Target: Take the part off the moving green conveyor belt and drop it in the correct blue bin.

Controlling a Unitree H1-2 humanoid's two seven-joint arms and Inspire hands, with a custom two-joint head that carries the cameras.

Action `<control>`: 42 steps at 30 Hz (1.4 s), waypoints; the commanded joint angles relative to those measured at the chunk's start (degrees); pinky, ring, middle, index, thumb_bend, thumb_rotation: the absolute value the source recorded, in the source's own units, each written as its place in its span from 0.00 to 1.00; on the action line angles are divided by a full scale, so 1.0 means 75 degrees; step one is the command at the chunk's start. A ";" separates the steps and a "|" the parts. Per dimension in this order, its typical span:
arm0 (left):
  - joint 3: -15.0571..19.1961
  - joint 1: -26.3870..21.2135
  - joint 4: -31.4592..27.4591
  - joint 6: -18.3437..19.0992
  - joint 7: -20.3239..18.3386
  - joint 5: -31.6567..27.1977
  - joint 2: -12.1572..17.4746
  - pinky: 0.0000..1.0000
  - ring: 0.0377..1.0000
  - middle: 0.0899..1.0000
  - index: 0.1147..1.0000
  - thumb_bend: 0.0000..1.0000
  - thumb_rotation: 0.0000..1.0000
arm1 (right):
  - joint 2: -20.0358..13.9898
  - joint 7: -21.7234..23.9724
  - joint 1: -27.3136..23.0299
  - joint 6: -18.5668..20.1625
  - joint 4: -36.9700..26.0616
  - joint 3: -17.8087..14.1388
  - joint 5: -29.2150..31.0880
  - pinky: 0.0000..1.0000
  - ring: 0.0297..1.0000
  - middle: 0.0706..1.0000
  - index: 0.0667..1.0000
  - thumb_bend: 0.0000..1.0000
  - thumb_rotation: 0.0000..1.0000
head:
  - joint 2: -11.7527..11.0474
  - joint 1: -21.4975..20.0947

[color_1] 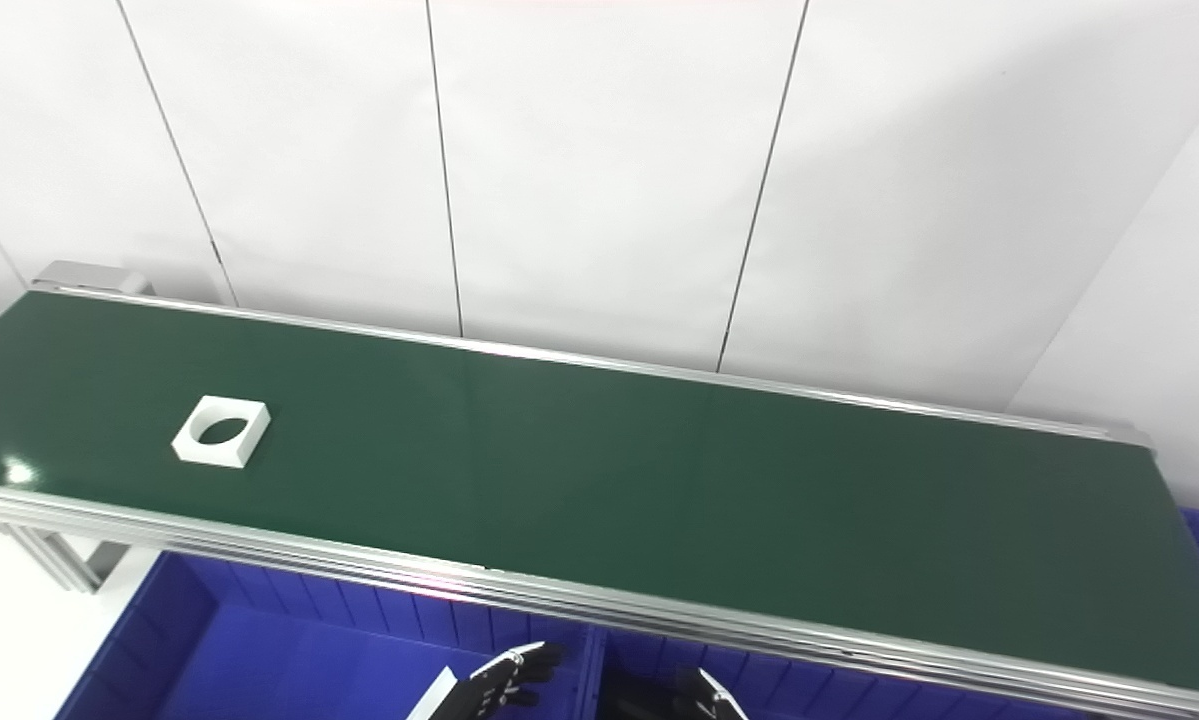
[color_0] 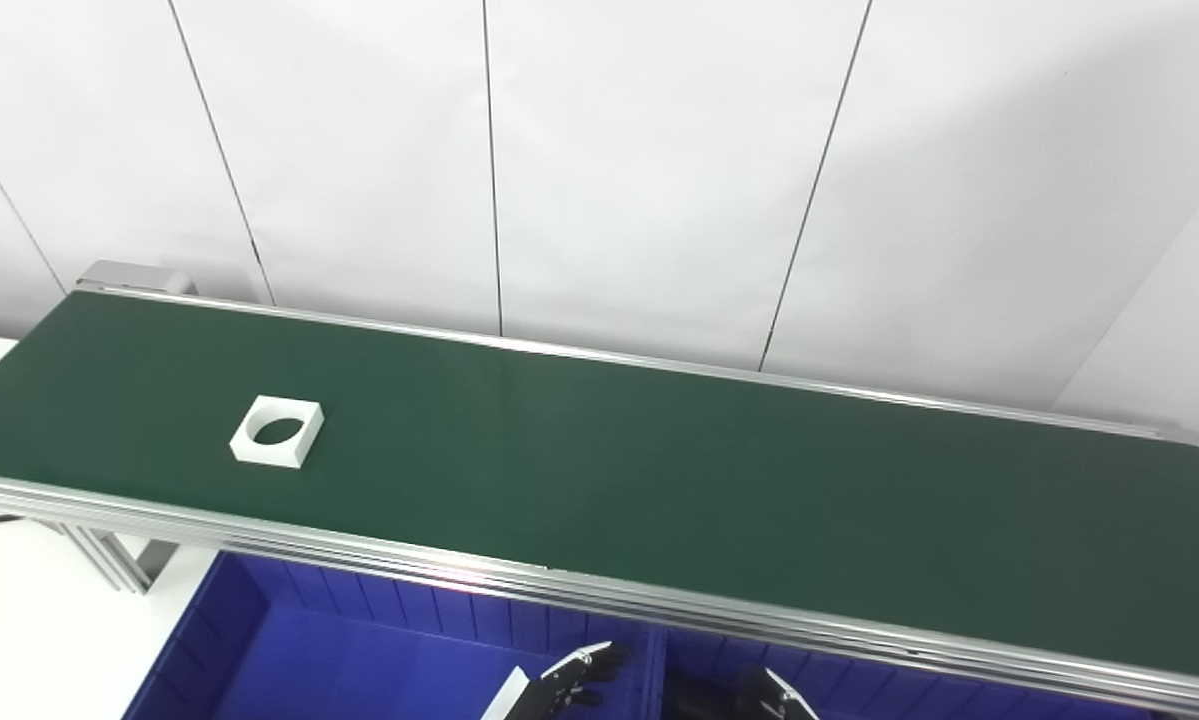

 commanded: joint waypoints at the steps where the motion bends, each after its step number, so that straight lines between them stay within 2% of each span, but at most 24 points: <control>1: -0.0014 -0.0104 -0.0112 -0.0255 0.0109 0.0029 0.0066 0.78 0.85 0.86 0.82 1.00 0.97 | 0.0021 0.0052 -0.0146 -0.0276 -0.0151 -0.0001 0.0038 0.79 0.85 0.88 0.88 0.95 1.00 | 0.0024 0.0010; 11: -0.0135 -0.0129 -0.0120 -0.0255 0.0224 0.0130 0.0136 0.79 0.85 0.86 0.83 1.00 0.98 | 0.0055 0.0146 -0.0133 -0.0276 -0.0162 -0.0082 0.0113 0.80 0.85 0.88 0.88 0.93 1.00 | 0.0045 0.0073; 15: -0.0388 -0.0214 -0.0242 -0.0255 0.0512 0.0295 0.0214 0.79 0.85 0.86 0.83 0.99 0.95 | 0.0068 0.0171 -0.0130 -0.0276 -0.0137 -0.0144 0.0120 0.80 0.85 0.88 0.88 0.93 1.00 | 0.0021 0.0170; 19: -0.0772 -0.0221 -0.0930 -0.0255 0.0929 0.0514 0.0342 0.77 0.84 0.85 0.81 0.98 0.95 | 0.0063 0.0207 -0.0114 -0.0276 -0.0142 -0.0181 0.0116 0.80 0.85 0.88 0.88 0.95 1.00 | 0.0015 0.0260; 22: -0.1065 -0.0135 -0.2003 -0.0255 0.1061 0.0528 0.0506 0.74 0.82 0.83 0.78 1.00 0.95 | 0.0061 0.0282 -0.0090 -0.0276 -0.0167 -0.0215 0.0143 0.81 0.85 0.88 0.88 0.95 1.00 | 0.0026 0.0298; 24: -0.1101 -0.0068 -0.2725 -0.0255 0.1080 0.0569 0.0585 0.73 0.82 0.83 0.77 1.00 0.96 | 0.0060 0.0359 -0.0090 -0.0276 -0.0164 -0.0232 0.0162 0.82 0.86 0.89 0.88 0.95 1.00 | 0.0052 0.0353; 27: -0.1029 -0.0168 -0.3695 -0.0255 0.1032 0.0580 0.0783 0.71 0.80 0.83 0.76 1.00 0.93 | 0.0093 0.0455 -0.0095 -0.0276 -0.0151 -0.0272 0.0189 0.85 0.87 0.90 0.88 0.95 1.00 | 0.0044 0.0377; 29: -0.0943 -0.0322 -0.4104 -0.0255 0.0928 0.0468 0.0934 0.72 0.81 0.84 0.77 1.00 0.86 | 0.0119 0.0483 -0.0107 -0.0276 -0.0124 -0.0298 0.0194 0.87 0.87 0.90 0.88 0.95 1.00 | 0.0023 0.0402; 32: -0.0704 -0.0529 -0.4539 -0.0255 0.0780 0.0409 0.1104 0.75 0.84 0.86 0.79 1.00 0.82 | 0.0152 0.0465 -0.0145 -0.0276 -0.0059 -0.0326 0.0169 0.87 0.87 0.90 0.88 0.95 1.00 | 0.0007 0.0418; 34: -0.0417 -0.0739 -0.4808 -0.0254 0.0761 0.0805 0.1210 0.77 0.86 0.86 0.80 0.99 0.83 | 0.0142 0.0409 -0.0159 -0.0276 -0.0051 -0.0319 0.0117 0.87 0.87 0.90 0.88 0.96 1.00 | 0.0004 0.0452; 36: -0.0120 -0.0938 -0.4939 -0.0254 0.0667 0.1059 0.1279 0.78 0.87 0.86 0.80 0.98 0.82 | 0.0123 0.0381 -0.0166 -0.0276 -0.0053 -0.0315 0.0094 0.88 0.87 0.90 0.88 0.96 1.00 | -0.0005 0.0484; 39: 0.0218 -0.1194 -0.4871 -0.0253 0.0402 0.1026 0.1360 0.84 0.88 0.87 0.80 0.98 0.73 | 0.0104 0.0397 -0.0179 -0.0276 -0.0036 -0.0319 0.0108 0.87 0.87 0.90 0.88 0.95 1.00 | -0.0010 0.0504; 42: 0.0736 -0.1388 -0.4796 -0.0198 0.0032 0.1359 0.1394 0.83 0.89 0.88 0.81 0.99 0.70 | 0.0123 0.0483 -0.0196 -0.0276 0.0005 -0.0379 0.0184 0.86 0.87 0.90 0.88 0.96 1.00 | -0.0034 0.0531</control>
